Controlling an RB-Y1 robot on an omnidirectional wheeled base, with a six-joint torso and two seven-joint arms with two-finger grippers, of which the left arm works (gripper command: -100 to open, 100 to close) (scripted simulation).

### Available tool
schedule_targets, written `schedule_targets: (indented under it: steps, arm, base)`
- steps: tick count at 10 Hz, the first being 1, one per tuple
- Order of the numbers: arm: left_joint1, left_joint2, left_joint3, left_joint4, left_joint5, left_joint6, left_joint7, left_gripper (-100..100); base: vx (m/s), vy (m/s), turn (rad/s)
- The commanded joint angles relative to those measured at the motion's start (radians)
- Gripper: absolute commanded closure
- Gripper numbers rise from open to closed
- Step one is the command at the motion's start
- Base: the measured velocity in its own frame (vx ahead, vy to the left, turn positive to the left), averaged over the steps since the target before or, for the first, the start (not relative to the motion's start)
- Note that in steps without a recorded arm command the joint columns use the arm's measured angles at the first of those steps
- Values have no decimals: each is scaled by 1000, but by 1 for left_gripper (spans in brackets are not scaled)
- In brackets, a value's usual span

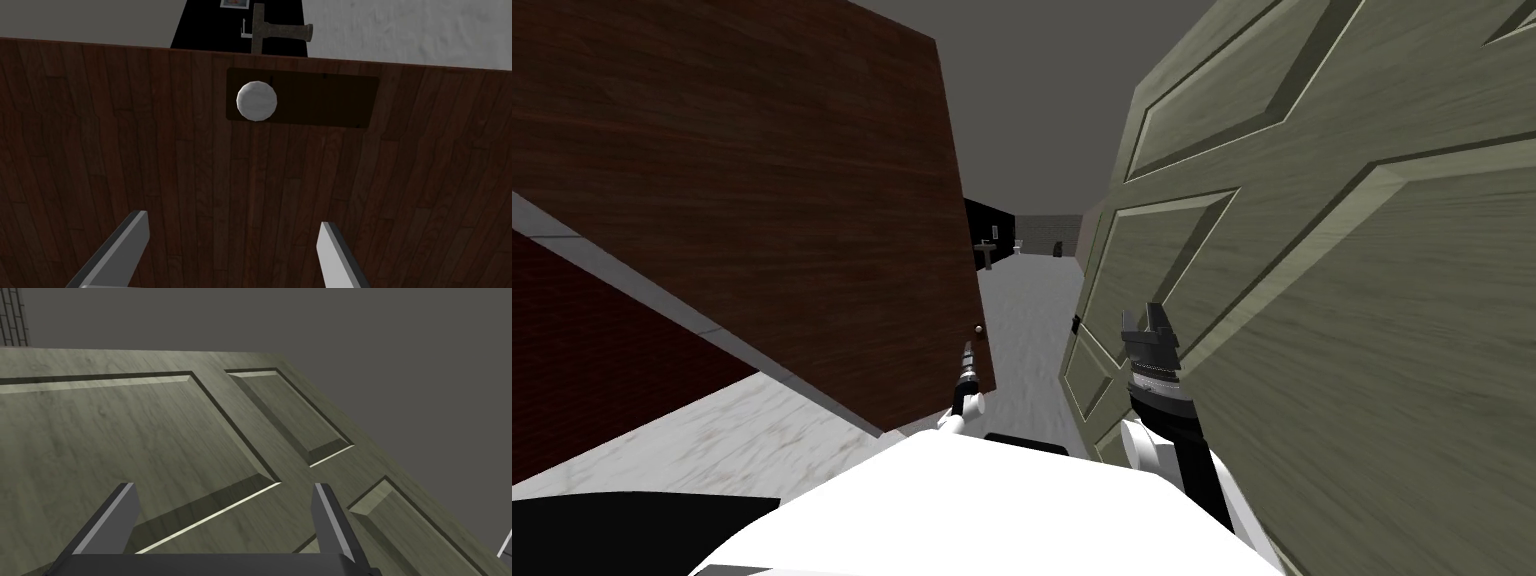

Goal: Push the door open

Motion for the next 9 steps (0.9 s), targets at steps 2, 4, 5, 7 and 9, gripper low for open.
schedule_targets:
  steps: [2,4,5,7,9]
  arm:
    - [-3,-8,2,5,-2,-4,2,-100]
    - [-5,12,2,8,-1,-5,1,-100]
    - [-7,25,1,10,0,-6,0,-100]
    - [-12,50,-1,19,4,-10,-5,-100]
    - [-17,50,-3,26,8,-14,-8,-100]
  base:
    - [7,-123,-9]
    - [-3,121,48]
    - [53,159,27]
    - [136,178,24]
    - [230,94,-3]
